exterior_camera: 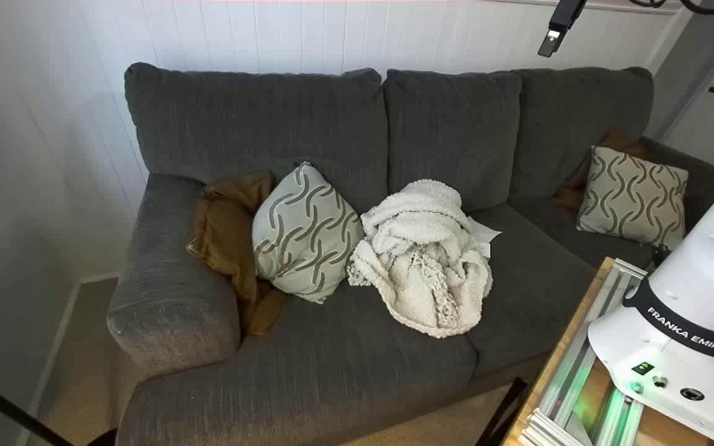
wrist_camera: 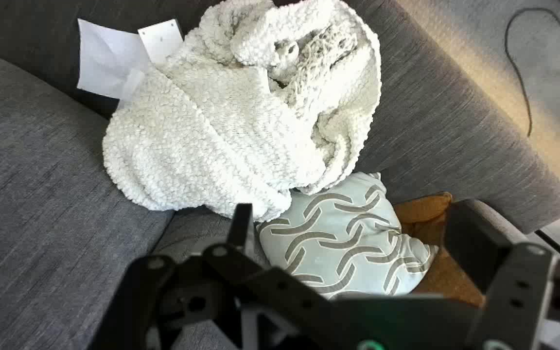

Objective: Move the white blanket to the left

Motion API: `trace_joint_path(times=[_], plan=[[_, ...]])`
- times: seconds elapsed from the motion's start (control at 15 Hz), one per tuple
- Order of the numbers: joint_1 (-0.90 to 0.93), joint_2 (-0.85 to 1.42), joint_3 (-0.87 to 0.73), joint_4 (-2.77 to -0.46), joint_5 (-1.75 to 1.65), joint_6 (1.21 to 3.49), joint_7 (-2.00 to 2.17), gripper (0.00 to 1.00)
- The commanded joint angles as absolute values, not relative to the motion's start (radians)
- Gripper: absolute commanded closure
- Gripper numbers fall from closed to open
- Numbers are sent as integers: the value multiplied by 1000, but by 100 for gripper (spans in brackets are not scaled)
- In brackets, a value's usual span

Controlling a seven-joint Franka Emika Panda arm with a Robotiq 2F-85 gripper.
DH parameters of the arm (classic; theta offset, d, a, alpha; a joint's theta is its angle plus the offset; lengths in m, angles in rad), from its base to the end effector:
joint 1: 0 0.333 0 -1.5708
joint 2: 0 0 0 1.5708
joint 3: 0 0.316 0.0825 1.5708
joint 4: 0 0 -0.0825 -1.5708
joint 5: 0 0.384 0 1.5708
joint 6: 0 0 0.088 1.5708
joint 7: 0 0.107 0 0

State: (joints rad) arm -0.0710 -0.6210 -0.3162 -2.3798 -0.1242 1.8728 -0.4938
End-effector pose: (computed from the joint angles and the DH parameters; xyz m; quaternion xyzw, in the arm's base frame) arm 0.3447 -0.1684 0.5374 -0.9941 -0.0927 -0.0547 0.0097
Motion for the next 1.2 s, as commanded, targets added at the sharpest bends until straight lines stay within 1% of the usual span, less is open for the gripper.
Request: trace_joint_path(times=[0.0, 0.4, 0.6, 0.87, 1.13], plan=[[-80, -619, -309, -2377, -119, 1871, -498, 0], [-80, -619, -309, -2377, -119, 1871, -498, 0], [-45, -545, -290, -2406, -132, 1897, -538, 0], [-44, -423, -242, -2477, -210, 2067, -532, 0], [-68, -257, -262, -2521, -274, 2376, -558, 0]])
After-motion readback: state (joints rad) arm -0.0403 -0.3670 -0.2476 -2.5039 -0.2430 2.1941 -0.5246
